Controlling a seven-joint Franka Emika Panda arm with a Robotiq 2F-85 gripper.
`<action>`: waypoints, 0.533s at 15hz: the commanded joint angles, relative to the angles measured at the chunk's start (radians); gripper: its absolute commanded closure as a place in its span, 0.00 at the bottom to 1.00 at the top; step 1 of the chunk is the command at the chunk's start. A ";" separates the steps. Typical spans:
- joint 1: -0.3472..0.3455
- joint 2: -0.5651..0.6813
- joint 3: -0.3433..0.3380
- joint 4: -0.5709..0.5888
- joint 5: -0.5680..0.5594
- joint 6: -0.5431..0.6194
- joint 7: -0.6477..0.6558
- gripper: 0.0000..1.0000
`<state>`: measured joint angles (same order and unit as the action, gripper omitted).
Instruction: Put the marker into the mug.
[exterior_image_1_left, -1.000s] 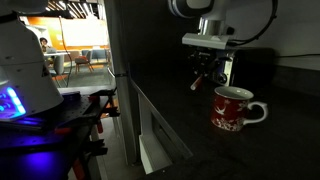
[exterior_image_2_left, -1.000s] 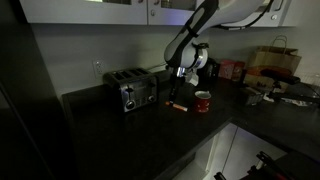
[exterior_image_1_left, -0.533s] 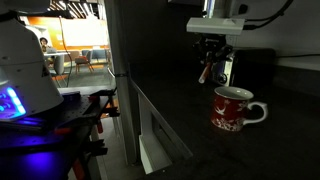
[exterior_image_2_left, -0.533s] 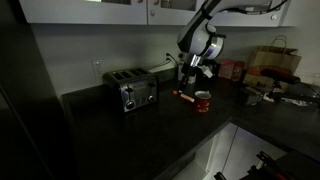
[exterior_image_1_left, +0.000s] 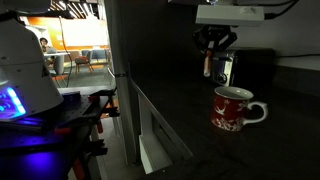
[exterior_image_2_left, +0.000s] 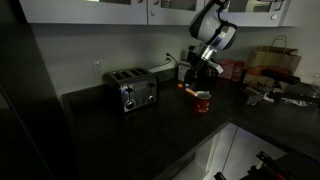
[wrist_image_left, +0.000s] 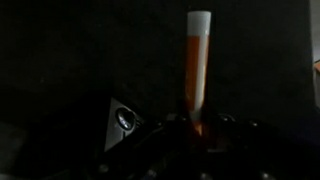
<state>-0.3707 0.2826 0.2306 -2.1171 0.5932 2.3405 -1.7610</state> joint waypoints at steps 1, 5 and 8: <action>0.024 -0.024 -0.080 0.023 0.072 -0.118 -0.116 0.95; 0.024 -0.006 -0.152 0.071 0.162 -0.245 -0.197 0.95; 0.022 0.018 -0.197 0.111 0.215 -0.333 -0.242 0.95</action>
<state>-0.3650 0.2734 0.0796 -2.0545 0.7493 2.1003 -1.9470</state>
